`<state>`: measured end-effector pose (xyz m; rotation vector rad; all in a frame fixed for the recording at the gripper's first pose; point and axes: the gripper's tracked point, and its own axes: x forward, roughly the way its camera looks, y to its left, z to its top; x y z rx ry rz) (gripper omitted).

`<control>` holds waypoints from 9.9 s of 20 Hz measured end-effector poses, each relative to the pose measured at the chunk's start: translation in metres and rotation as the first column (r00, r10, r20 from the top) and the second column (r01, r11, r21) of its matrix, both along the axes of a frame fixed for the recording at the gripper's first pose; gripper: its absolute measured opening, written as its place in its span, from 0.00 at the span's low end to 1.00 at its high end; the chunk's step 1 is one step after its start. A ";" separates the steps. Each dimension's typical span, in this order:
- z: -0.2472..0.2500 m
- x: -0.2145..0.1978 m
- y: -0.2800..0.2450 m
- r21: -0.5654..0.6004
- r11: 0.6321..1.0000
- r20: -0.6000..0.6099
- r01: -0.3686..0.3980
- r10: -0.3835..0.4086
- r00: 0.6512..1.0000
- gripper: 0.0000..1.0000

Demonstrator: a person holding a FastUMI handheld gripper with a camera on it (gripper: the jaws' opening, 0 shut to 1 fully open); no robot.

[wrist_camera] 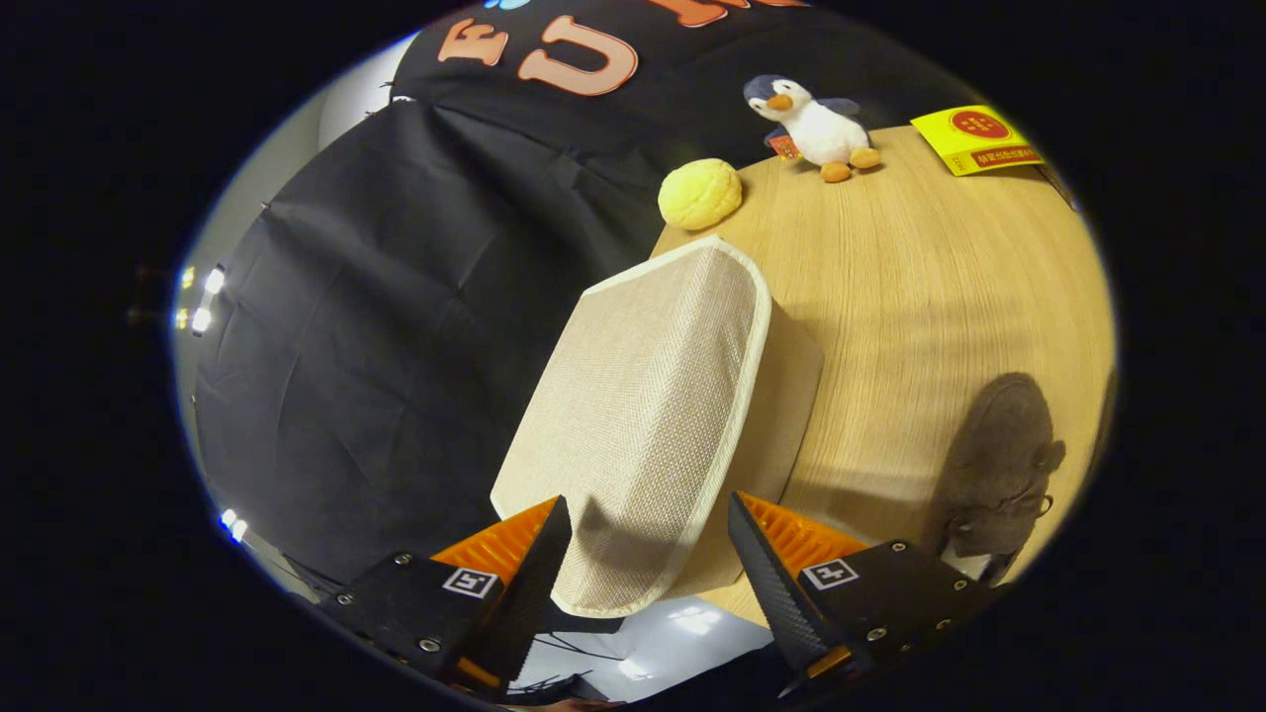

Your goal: Open the storage box then place both shoes into the box .Put the left shoe in first, then the right shoe, with the right side of both shoes facing outward in a uniform manner.

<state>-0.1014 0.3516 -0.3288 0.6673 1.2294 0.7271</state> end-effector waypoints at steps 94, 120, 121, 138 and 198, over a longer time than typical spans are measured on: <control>-0.067 0.004 -0.203 -0.655 0.725 0.144 0.214 -0.158 0.977 0.03; -0.009 0.069 0.076 -0.602 0.783 0.100 0.157 -0.121 0.988 0.03; -0.017 0.071 0.080 -0.619 0.773 0.082 0.139 -0.112 0.990 0.03; -0.008 0.038 0.096 -0.439 0.899 -0.052 -0.008 -0.016 0.999 0.50; 0.017 0.035 -0.228 -0.612 0.721 0.181 0.325 -0.272 0.945 0.04</control>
